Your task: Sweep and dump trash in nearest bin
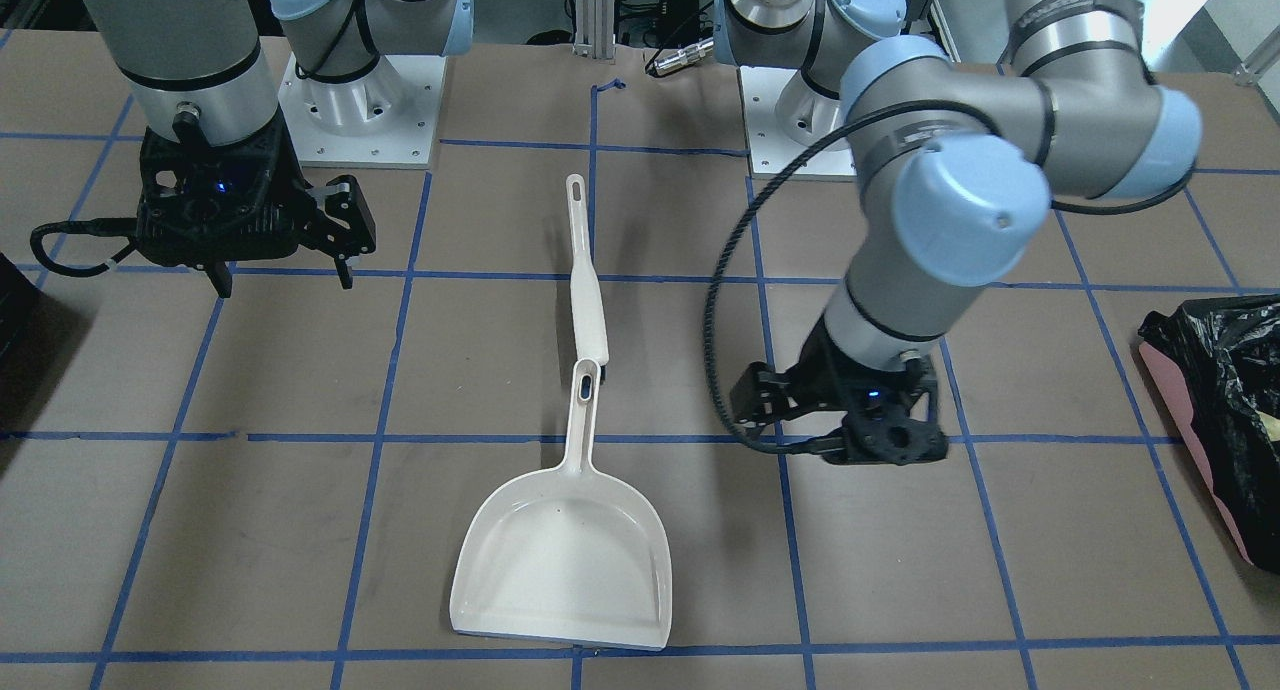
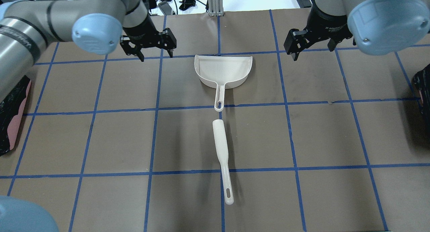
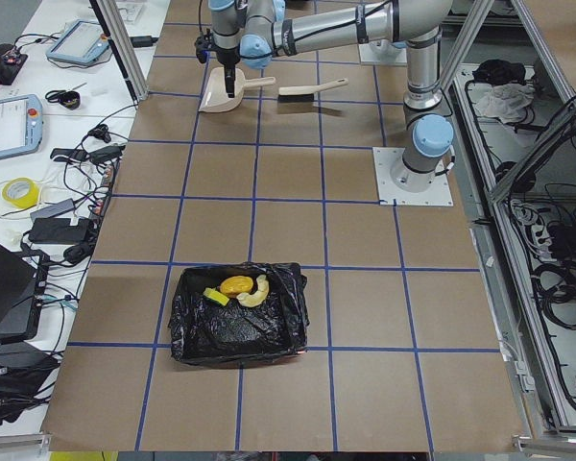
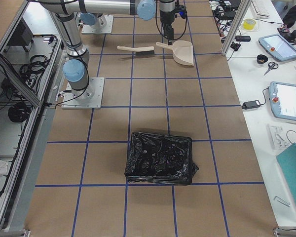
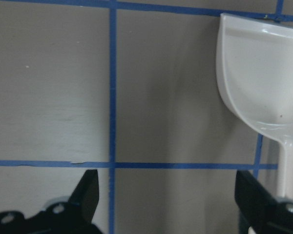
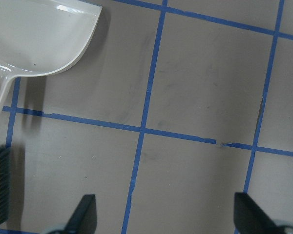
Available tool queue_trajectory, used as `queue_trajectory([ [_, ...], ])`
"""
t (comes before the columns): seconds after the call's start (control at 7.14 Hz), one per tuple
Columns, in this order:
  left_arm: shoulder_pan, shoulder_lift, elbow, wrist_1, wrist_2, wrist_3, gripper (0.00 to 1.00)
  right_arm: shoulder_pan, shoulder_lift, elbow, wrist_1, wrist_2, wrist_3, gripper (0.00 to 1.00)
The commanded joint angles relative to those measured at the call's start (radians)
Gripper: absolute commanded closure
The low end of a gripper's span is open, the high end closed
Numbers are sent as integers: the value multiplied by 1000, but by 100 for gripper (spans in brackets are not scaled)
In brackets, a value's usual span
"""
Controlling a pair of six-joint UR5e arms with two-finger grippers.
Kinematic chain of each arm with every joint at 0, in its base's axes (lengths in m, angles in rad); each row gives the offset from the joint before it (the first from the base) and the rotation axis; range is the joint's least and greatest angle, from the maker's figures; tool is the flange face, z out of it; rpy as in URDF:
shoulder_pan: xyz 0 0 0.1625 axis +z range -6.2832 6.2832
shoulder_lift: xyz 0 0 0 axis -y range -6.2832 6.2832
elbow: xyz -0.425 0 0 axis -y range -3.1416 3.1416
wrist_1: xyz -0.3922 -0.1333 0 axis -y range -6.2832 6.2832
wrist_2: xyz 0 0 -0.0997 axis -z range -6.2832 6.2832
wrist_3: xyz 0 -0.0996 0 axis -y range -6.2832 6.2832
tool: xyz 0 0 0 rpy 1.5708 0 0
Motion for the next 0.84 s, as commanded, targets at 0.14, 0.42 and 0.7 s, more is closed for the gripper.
queue_trajectory([
  [0.14, 132, 147, -33, -129, 36, 170, 0, 0, -1, 0, 4, -3, 0, 0],
  [0.42, 124, 213, -72, -145, 70, 167, 0, 0, -1, 0, 4, -2, 0, 0],
  [0.7, 118, 233, -81, -163, 85, 167, 0, 2, -1, 0, 4, -3, 0, 0],
])
